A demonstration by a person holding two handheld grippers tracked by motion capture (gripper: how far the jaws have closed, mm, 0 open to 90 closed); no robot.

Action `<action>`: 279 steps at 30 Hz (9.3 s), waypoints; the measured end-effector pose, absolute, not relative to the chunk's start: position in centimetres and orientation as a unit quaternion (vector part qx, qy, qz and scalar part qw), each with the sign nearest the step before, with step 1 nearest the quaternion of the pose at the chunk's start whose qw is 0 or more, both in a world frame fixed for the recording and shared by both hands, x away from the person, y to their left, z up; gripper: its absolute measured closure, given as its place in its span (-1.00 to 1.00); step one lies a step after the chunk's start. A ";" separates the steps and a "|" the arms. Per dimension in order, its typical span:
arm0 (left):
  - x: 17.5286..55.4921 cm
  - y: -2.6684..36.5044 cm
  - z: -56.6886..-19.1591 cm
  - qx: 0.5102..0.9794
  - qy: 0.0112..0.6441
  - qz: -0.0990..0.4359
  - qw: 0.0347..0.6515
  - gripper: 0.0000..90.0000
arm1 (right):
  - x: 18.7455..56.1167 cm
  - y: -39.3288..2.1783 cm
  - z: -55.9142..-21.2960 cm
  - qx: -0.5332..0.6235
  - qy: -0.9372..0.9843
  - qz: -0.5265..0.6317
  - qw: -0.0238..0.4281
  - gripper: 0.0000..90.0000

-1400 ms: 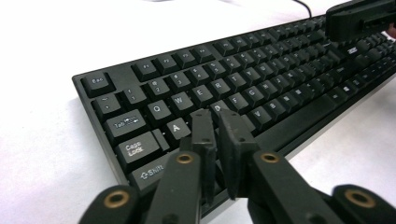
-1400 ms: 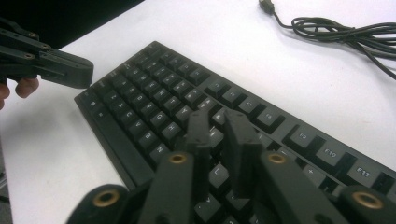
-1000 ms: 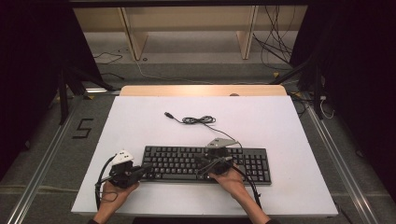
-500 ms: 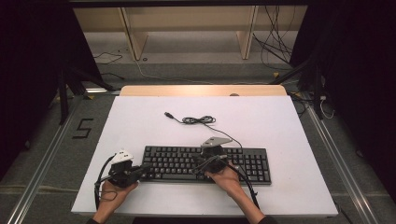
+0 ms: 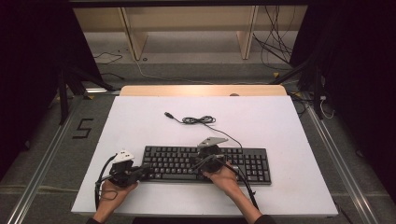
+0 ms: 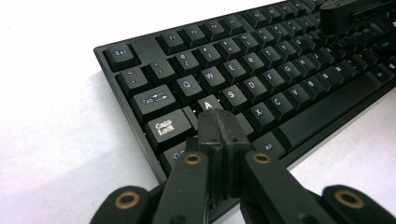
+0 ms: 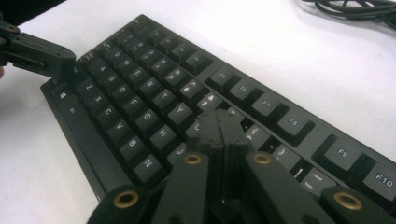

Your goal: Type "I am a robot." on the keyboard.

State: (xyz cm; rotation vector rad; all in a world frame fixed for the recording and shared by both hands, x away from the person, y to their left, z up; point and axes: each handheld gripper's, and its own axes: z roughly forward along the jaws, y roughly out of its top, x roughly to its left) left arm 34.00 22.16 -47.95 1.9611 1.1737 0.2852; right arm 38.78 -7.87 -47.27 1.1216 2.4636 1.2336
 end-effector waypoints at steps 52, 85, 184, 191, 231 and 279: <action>34.0 22.2 -47.7 0.769 0.468 0.109 0.421 0.89 | 39.0 -8.0 -47.2 0.383 0.818 0.423 0.078 0.85; 33.5 21.9 -46.7 0.742 0.437 0.108 0.497 -0.33 | 36.3 -8.4 -45.2 0.329 0.819 0.469 0.033 0.17; 34.6 21.1 -47.7 0.764 0.438 0.124 0.458 0.87 | 33.9 -8.7 -46.2 0.310 0.829 0.464 0.036 -0.10; 34.9 21.1 -47.8 0.766 0.444 0.126 0.448 0.97 | 33.5 -9.0 -46.1 0.310 0.827 0.467 0.037 -0.11; 36.2 20.8 -48.6 0.774 0.468 0.116 0.411 0.98 | 32.8 -10.1 -45.9 0.313 0.819 0.479 0.046 -0.21; 33.6 21.0 -46.5 0.742 0.416 0.104 0.515 -0.31 | 35.3 -8.4 -46.8 0.347 0.821 0.448 0.072 1.00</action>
